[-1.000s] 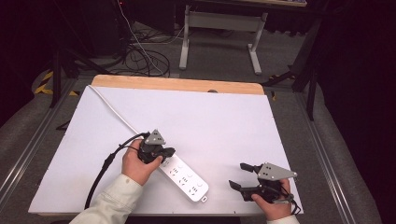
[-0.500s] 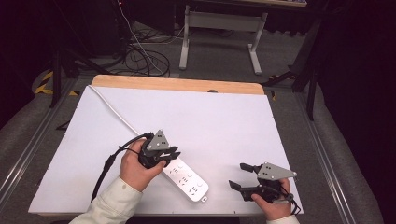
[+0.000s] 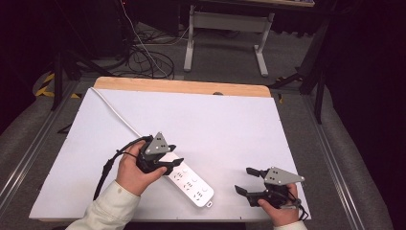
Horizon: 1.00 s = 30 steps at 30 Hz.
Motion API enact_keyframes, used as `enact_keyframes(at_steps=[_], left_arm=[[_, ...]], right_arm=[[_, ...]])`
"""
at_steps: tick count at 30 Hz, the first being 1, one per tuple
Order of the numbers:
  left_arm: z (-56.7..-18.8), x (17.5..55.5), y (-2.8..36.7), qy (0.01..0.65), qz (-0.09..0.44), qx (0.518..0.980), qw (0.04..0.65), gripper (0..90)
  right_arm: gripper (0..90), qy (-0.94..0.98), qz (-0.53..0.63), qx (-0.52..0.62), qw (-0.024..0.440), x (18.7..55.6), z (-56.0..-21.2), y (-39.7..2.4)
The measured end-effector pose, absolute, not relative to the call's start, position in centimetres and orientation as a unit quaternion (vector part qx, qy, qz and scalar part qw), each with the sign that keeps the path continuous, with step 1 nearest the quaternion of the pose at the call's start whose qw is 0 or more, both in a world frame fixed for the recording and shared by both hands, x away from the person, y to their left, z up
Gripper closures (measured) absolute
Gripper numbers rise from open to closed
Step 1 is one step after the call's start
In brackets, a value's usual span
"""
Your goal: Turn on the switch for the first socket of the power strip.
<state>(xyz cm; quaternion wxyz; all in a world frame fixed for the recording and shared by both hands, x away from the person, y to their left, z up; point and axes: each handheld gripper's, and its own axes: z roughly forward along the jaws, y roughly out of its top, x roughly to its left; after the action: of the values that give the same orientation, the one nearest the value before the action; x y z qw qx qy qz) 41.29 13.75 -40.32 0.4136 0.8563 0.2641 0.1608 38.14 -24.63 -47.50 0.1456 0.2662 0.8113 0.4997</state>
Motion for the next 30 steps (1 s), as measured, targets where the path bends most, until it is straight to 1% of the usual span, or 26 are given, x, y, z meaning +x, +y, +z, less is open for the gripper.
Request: enact_keyframes(at_steps=[1,3,4,8,11,13,15,19,24,30], left_arm=[[-40.2,41.2,13.9,0.265,0.159,0.853,0.421,36.2],[-40.1,41.0,14.4,0.263,0.155,0.848,0.434,30.4],[-40.0,40.9,14.6,0.259,0.160,0.846,0.438,25.4],[-39.8,40.5,15.7,0.254,0.159,0.836,0.460,21.4],[-39.7,40.2,16.6,0.256,0.170,0.825,0.475,17.5],[-39.6,40.0,17.3,0.259,0.183,0.820,0.476,17.1],[-39.7,39.7,18.5,0.261,0.183,0.815,0.484,17.0],[-39.8,39.3,19.7,0.260,0.186,0.811,0.490,15.8],[-40.2,38.7,21.7,0.252,0.190,0.797,0.515,16.7],[-41.0,37.9,23.9,0.252,0.198,0.798,0.511,14.2]], right_arm=[[24.0,0.811,0.500,0.266,0.145,38.1,-47.5,-24.6],[24.0,0.811,0.500,0.266,0.145,38.1,-47.5,-24.6],[23.9,0.811,0.500,0.266,0.145,38.1,-47.5,-24.6],[23.9,0.812,0.500,0.266,0.145,38.1,-47.5,-24.6],[23.8,0.812,0.499,0.265,0.145,38.1,-47.5,-24.6],[23.7,0.812,0.499,0.265,0.146,38.1,-47.5,-24.6],[23.6,0.812,0.499,0.265,0.146,38.1,-47.5,-24.6],[23.5,0.812,0.499,0.265,0.146,38.1,-47.5,-24.6],[23.3,0.812,0.499,0.264,0.146,38.1,-47.5,-24.6],[22.9,0.812,0.499,0.264,0.146,38.1,-47.5,-24.6]])
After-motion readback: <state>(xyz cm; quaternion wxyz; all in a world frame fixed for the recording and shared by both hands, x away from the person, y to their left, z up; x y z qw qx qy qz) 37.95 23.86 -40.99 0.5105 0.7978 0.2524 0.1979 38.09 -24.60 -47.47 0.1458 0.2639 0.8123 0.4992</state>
